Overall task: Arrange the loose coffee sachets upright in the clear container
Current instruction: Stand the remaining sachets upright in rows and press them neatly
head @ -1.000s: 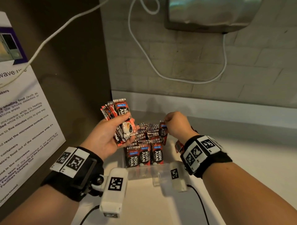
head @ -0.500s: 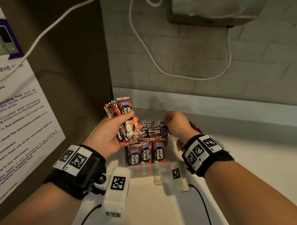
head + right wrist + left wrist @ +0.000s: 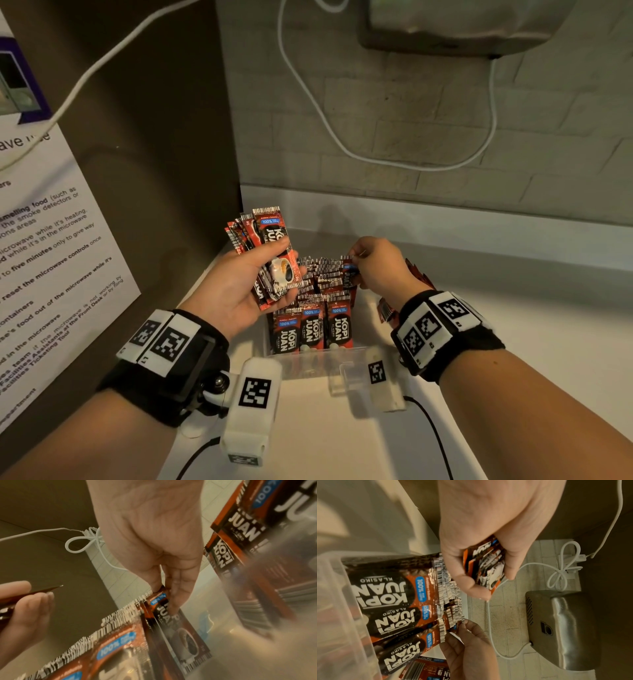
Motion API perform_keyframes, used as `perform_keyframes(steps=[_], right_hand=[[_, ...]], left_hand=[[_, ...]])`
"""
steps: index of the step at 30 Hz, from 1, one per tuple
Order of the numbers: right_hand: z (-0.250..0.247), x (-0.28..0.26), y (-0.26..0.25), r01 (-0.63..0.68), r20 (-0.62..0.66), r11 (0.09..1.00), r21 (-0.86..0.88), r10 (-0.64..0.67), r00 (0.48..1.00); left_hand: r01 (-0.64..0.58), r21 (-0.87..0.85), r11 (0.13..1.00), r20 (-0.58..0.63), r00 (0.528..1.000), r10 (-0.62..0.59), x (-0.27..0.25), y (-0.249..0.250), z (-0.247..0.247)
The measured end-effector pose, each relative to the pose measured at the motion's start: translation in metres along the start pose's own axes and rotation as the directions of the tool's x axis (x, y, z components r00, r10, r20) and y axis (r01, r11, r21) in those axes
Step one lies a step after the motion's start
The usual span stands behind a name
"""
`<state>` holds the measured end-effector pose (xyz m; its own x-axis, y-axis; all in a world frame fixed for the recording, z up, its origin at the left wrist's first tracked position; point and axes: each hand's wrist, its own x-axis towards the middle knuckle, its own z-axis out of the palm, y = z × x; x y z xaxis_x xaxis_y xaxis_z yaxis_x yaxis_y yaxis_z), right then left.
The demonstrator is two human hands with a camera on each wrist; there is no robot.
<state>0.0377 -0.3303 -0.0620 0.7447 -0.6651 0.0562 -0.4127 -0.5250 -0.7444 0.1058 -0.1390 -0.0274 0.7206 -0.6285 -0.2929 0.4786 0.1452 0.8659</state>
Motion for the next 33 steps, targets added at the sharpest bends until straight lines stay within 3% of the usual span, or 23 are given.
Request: perform_keyframes(steps=[33], right_hand=[[-0.0001, -0.0055, 0.0052, -0.046, 0.025, 0.998, 0.040, 0.045, 0.999]], left_hand=[[-0.010, -0.021, 1.000, 0.042, 0.999, 0.011, -0.0040, -0.0029, 0.0045]])
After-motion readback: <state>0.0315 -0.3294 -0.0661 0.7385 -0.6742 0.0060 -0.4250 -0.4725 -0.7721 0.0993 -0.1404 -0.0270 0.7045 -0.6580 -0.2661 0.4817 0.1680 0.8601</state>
